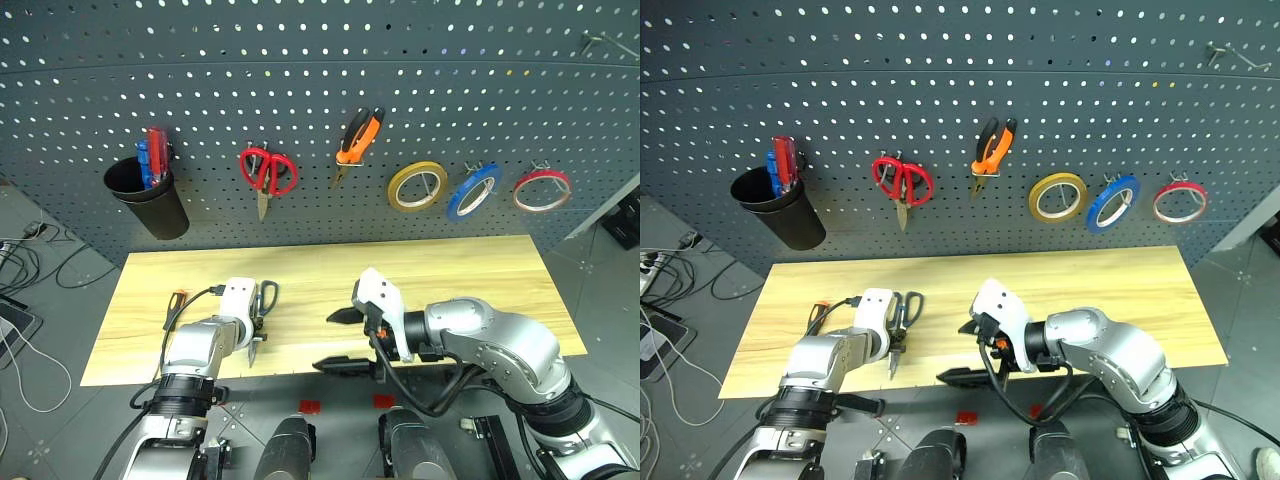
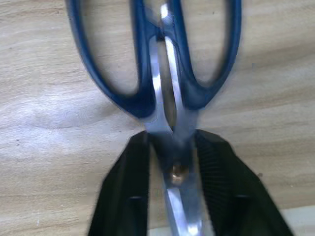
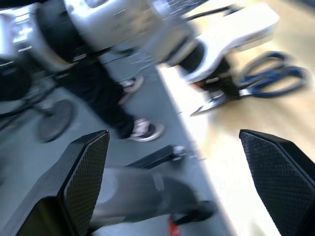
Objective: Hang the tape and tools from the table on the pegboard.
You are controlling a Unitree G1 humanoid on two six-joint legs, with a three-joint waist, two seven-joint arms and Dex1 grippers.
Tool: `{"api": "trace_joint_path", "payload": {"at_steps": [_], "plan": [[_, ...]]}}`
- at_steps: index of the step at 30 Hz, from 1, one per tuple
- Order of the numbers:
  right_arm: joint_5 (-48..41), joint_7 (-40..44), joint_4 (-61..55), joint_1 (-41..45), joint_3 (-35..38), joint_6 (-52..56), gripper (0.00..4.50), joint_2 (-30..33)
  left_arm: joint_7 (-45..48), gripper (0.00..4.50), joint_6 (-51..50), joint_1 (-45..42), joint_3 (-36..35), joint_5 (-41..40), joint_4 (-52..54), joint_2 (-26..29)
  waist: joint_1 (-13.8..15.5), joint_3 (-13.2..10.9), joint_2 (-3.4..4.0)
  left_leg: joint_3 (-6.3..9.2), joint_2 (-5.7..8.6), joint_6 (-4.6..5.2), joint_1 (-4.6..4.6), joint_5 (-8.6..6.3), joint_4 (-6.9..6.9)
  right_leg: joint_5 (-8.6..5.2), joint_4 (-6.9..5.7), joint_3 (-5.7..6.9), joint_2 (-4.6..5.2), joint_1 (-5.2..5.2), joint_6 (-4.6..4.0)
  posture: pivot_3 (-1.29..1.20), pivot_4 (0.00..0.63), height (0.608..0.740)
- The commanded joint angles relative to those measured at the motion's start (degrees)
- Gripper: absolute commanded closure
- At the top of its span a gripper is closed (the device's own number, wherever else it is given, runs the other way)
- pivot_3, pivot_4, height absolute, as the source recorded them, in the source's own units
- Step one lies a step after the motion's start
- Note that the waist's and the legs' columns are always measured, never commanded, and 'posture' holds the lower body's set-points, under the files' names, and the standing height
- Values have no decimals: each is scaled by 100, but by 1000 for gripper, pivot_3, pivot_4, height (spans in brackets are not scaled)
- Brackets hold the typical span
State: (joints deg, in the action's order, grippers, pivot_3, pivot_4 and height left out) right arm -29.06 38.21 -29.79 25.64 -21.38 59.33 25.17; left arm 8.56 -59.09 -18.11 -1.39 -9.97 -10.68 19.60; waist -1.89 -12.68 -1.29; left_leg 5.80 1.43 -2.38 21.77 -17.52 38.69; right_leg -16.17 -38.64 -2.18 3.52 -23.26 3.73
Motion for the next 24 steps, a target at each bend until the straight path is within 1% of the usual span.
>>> {"api": "trace_joint_path", "payload": {"at_steps": [1, 2, 6, 10, 12, 15, 19, 22, 24], "plan": [[302, -30, -90, 83, -31, -422, 0, 154, 22, 3573, -105, 373, 55, 149, -182, 78, 1, 0, 1, 0, 0, 0, 0, 0, -1, 0, 3, 1, 0, 0, 0, -23, 248, 740], [365, -9, -124, 92, -60, -511, 0, 212, 33, 3638, -103, 399, 36, 142, -149, 86, 0, 0, 0, 0, 0, 0, 1, 0, -2, 0, 4, 1, 0, 0, 0, -23, 248, 740], [418, 34, -286, 103, -26, -658, 0, 327, 116, 3655, -88, 490, -20, 116, 26, 133, -7, 0, 1, -1, -2, 0, 1, 0, -4, 0, 7, 0, 0, 0, 0, -23, 241, 740], [339, 9, -414, 114, 154, -651, 0, 355, 130, 3677, 260, 629, -24, 229, 258, 312, -16, 0, 1, -1, -5, -1, 2, 0, -6, 0, 8, -1, 0, -1, 0, -24, 233, 740], [326, 16, -486, 118, 228, -648, 0, 404, 193, 3776, 522, 772, -39, 215, 537, 365, -16, 0, 2, -1, -5, -1, 2, 0, -8, 0, 9, -1, 0, -1, 0, -30, 231, 740], [274, 11, -597, 129, 349, -616, 0, 470, 415, 3896, 1110, 1119, 12, 233, 1189, 503, -15, -4, 0, -1, -4, -2, 6, 1, -16, 0, 16, -2, 10, -4, 0, -32, 230, 740], [261, -16, -748, 144, 457, -643, 0, 526, 764, 3920, 1991, 1826, -224, 25, 2161, 497, 6, -10, -3, 7, -3, -22, 14, 13, -62, 11, 63, 9, 35, -8, -16, -33, 230, 740], [275, -32, -835, 162, 477, -662, 0, 547, 823, 3924, 2263, 2293, -486, -128, 2652, 393, 11, -11, -3, 16, -5, -31, 30, 17, -73, 13, 79, 8, 42, -17, -19, -29, 229, 740], [267, -59, -880, 158, 502, -662, 0, 528, 827, 3925, 2476, 2517, -522, -78, 2903, 398, 11, -11, -3, 17, -5, -28, 33, 16, -74, 13, 87, 9, 43, -17, -19, -29, 229, 740]]}}
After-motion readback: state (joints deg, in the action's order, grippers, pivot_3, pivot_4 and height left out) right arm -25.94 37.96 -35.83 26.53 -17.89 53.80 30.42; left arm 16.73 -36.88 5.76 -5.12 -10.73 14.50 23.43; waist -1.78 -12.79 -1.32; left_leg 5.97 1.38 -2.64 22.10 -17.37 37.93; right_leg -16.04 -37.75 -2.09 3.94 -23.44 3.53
